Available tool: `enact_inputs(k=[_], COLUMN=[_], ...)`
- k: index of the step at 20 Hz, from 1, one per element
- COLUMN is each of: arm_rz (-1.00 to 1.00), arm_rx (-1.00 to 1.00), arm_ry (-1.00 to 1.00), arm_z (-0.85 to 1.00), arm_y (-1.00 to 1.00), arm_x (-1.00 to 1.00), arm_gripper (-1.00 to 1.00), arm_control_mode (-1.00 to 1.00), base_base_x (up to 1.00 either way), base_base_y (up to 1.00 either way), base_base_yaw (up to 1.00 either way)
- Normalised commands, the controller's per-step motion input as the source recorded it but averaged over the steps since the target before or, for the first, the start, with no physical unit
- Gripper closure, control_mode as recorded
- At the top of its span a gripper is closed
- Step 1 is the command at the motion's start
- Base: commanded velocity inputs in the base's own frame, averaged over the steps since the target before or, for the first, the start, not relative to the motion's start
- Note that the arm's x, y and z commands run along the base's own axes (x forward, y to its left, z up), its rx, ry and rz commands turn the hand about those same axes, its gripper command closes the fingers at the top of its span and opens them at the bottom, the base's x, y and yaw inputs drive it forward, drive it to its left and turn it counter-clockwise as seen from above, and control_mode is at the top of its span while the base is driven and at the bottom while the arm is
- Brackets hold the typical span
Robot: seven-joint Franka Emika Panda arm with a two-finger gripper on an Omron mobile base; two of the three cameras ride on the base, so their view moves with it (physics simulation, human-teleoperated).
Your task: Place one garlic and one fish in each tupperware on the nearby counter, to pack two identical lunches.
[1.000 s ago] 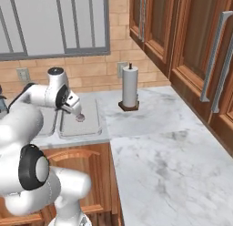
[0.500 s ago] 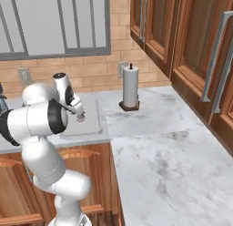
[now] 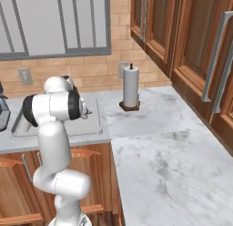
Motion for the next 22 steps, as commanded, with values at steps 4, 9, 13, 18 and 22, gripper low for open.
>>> enact_inputs(k=[4,9,13,18,22], arm_rz=[-0.06,-0.01,-0.05,-0.03,0.0], arm_rx=[0.0,0.03,0.17,0.12,0.12], arm_ry=[-0.01,-0.03,0.0,-0.04,-0.31], arm_z=[0.14,0.23,0.0,0.0,-0.02], arm_y=[0.0,0.04,0.0,-0.01,-0.19], arm_x=[0.01,-0.52,-1.0,-1.0,-1.0], arm_gripper=[-1.0,-1.0,-1.0,-1.0,-1.0], arm_control_mode=[-1.0,-1.0,-1.0,-1.0,-1.0], base_base_x=[0.0,0.0,0.0,0.0,0.0], base_base_y=[0.0,0.0,0.0,0.0,0.0], base_base_yaw=[0.0,0.0,0.0,0.0,0.0])
